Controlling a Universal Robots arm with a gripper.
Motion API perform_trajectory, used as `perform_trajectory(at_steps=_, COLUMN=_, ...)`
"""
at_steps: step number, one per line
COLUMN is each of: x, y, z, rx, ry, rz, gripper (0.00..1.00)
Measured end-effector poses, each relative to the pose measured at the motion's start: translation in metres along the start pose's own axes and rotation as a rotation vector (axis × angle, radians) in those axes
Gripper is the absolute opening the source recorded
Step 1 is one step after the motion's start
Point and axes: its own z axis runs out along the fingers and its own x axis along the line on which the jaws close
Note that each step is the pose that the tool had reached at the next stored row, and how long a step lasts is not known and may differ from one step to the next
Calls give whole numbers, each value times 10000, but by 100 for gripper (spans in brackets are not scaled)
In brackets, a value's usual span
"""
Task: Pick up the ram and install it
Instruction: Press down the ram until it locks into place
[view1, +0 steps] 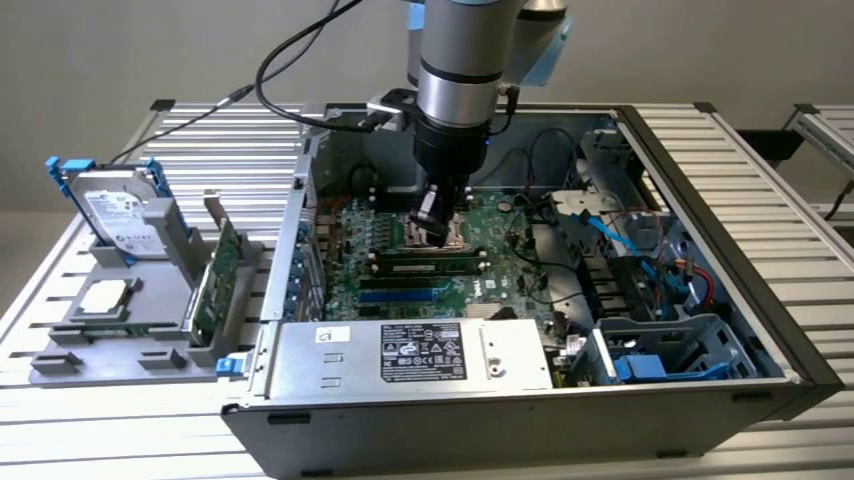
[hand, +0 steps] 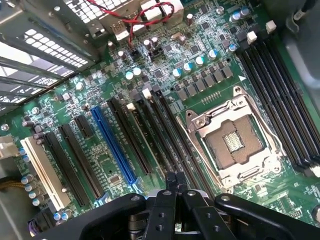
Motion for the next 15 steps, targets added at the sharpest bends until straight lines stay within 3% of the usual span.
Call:
perform_trajectory(at_steps=5, x=-1, y=0, z=0, rx=70, ry=-69, rz=587, gripper=11)
perform_trajectory(at_steps=15, x=-1, y=1, z=-1, rx=51, ry=-122, rz=2001, gripper=11)
